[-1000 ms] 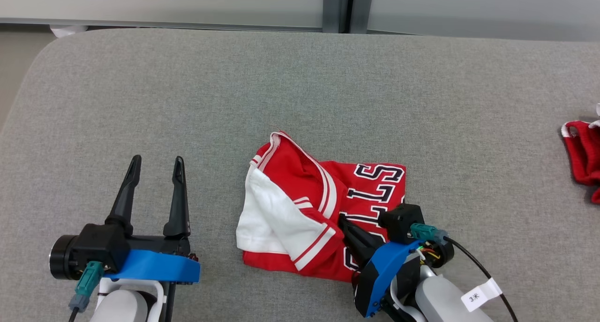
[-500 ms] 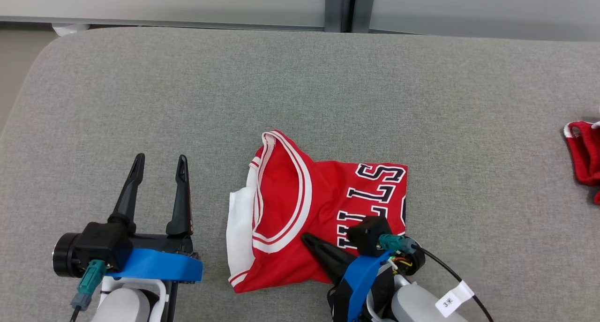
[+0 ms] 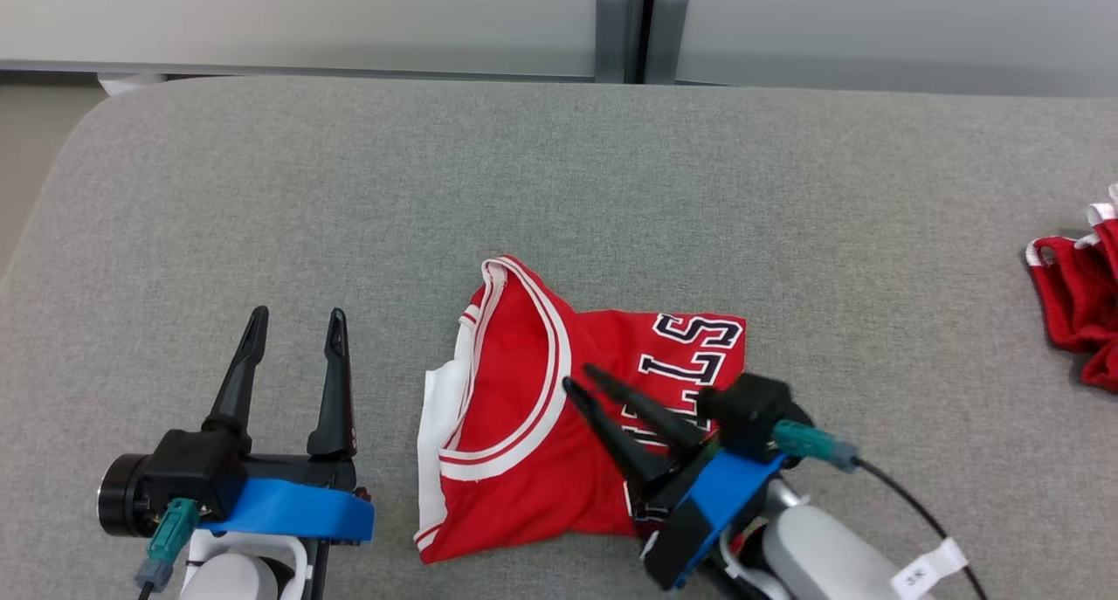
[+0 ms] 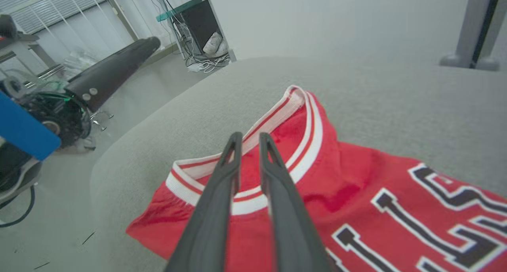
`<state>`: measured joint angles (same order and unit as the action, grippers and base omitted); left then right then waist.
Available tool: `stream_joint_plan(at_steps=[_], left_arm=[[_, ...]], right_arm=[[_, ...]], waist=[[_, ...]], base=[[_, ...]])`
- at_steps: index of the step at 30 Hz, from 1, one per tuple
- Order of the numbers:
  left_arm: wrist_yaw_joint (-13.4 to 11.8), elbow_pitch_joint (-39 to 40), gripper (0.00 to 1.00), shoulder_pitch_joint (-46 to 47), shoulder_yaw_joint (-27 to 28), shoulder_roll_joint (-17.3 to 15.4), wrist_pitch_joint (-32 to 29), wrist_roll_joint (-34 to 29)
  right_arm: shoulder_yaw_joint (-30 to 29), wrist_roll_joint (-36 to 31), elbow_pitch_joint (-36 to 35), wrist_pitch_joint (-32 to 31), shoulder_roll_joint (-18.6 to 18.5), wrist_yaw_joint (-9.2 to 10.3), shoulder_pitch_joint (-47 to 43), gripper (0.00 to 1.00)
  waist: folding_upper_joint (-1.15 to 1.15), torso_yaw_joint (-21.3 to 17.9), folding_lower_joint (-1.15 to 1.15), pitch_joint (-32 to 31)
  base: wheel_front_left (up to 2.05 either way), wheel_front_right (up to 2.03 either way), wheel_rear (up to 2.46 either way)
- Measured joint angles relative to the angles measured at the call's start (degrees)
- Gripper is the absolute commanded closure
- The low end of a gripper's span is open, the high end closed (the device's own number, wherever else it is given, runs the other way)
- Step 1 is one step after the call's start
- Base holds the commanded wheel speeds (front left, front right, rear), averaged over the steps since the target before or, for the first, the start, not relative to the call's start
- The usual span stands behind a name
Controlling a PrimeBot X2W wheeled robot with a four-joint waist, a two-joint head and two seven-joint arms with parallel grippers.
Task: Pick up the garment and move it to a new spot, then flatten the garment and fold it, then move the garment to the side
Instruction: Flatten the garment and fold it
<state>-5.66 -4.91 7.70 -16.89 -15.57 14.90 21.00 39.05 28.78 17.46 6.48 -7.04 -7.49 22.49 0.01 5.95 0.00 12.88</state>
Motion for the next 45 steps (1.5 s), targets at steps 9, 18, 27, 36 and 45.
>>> stream_joint_plan(at_steps=[9,18,27,36,45], left_arm=[[-0.9,-0.3,0.0,-2.2,0.0,-1.2,-0.2,0.0],[-1.3,-0.3,0.0,-5.1,0.2,-2.8,-1.1,0.2],[-1.3,-1.1,0.0,-8.3,-0.3,-3.7,-1.5,0.8],[-1.4,-1.5,0.0,-9.8,-0.7,-3.9,-1.7,1.1],[-1.4,-1.6,0.0,-9.8,-0.8,-4.4,-1.6,1.4]], right_arm=[[-24.2,-7.3,-10.3,1.4,-2.5,0.0,-9.3,0.0],[-39.6,-13.4,-19.2,-3.3,-1.2,0.0,-20.7,0.0],[-41.9,-16.0,-25.4,-7.1,0.8,0.0,-28.0,0.0],[-42.6,-16.6,-28.5,-9.6,2.0,0.0,-31.6,0.0],[-42.6,-17.1,-29.6,-10.3,2.5,0.0,-32.1,0.0]], waist=[[-0.01,-2.0,0.0,-3.1],[-0.01,-4.1,-0.01,-6.8],[-0.02,-4.9,0.0,-10.4],[-0.02,-4.5,0.0,-11.7],[-0.01,-4.8,0.0,-11.9]], base=[[0.0,0.0,0.0],[0.0,0.0,0.0],[0.0,0.0,0.0],[0.0,0.0,0.0],[0.0,0.0,0.0]])
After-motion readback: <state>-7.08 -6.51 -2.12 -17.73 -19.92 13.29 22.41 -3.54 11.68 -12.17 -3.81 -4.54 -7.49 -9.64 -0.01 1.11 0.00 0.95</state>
